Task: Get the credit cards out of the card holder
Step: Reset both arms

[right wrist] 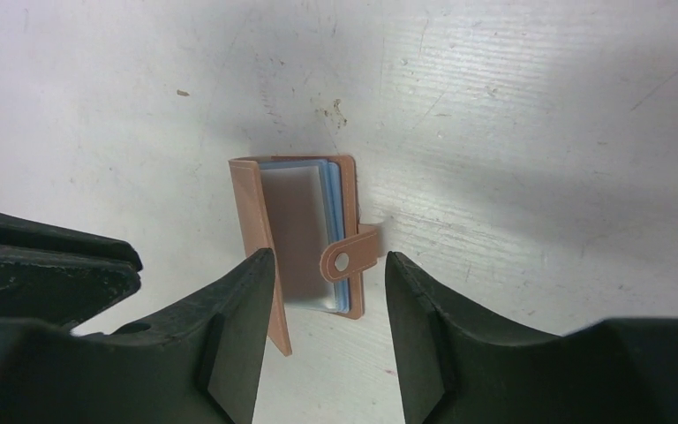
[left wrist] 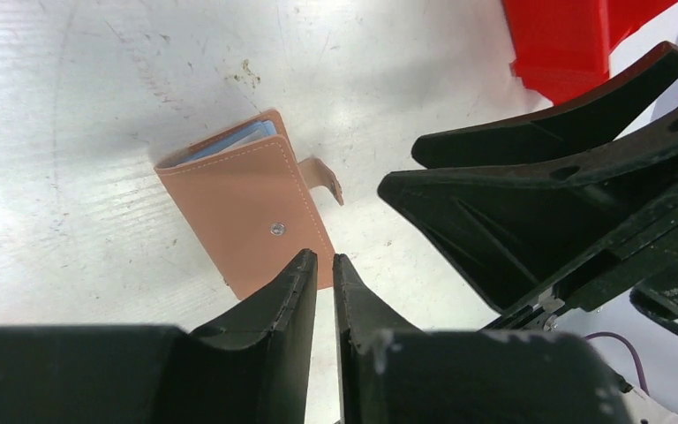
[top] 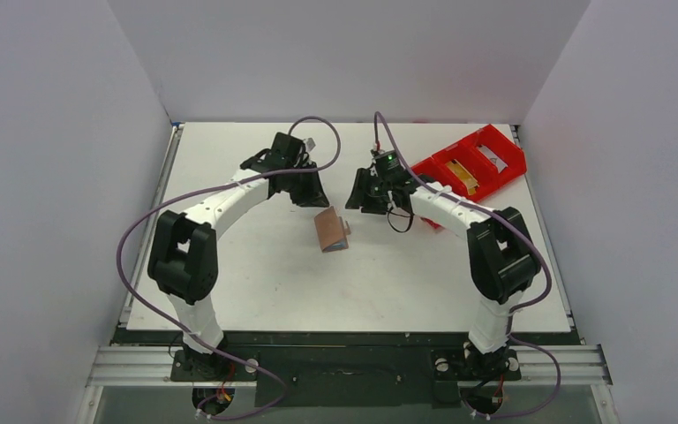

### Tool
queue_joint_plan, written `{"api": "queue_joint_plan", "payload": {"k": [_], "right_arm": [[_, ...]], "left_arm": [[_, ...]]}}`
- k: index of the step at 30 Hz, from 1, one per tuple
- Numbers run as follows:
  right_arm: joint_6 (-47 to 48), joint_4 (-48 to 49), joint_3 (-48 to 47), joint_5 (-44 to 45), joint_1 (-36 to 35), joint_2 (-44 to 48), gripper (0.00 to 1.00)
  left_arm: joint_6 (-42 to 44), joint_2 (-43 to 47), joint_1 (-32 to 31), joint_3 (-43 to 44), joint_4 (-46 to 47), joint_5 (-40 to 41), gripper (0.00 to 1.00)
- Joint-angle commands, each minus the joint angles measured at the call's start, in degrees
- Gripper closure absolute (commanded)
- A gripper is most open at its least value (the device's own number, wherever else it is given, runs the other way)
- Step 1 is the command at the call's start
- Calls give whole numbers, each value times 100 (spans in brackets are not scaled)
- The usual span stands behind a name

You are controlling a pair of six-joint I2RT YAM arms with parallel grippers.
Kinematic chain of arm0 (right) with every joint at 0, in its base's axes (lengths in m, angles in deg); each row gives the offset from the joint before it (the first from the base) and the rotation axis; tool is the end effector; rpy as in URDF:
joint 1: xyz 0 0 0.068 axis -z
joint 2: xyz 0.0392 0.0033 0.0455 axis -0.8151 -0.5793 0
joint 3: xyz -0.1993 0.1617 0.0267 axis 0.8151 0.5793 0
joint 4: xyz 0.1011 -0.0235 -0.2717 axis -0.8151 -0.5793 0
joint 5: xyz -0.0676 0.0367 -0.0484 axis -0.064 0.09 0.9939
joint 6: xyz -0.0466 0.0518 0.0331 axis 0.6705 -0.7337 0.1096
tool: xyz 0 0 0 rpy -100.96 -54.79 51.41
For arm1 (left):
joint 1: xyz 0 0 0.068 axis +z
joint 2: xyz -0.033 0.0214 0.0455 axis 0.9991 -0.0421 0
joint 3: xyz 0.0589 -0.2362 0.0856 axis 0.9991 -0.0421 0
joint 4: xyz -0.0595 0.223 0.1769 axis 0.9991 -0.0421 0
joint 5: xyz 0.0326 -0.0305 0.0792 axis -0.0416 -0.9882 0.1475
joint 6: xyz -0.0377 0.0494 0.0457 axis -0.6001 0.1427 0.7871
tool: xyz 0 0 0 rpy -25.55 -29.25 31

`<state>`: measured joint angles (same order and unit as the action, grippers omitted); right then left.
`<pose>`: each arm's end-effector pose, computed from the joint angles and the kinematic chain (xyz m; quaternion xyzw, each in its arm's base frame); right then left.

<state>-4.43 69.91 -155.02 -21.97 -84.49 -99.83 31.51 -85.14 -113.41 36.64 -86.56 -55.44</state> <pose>0.3789 0.2375 0.1582 0.0225 0.9282 0.2978 0.2219 0.3917 -0.2122 0.1959 -0.0234 0.9389 -0.2853 0.1912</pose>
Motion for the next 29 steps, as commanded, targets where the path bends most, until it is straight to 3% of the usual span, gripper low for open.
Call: {"api": "queue_joint_plan", "payload": {"k": [1, 6, 10, 15, 29], "right_arm": [[51, 45, -266, 84, 140, 544, 53], [84, 33, -295, 191, 262, 927, 36], [96, 18, -294, 311, 305, 1193, 27], [144, 23, -223, 469, 308, 1443, 23], [154, 138, 17, 536, 332, 1636, 22]], "left_arm": [[159, 554, 168, 104, 79, 114, 84], [223, 859, 363, 18, 143, 159, 64], [343, 1132, 503, -7, 106, 310, 58], [458, 1376, 571, 30, -67, 698, 53], [422, 1580, 644, -146, 44, 683, 44]]}}
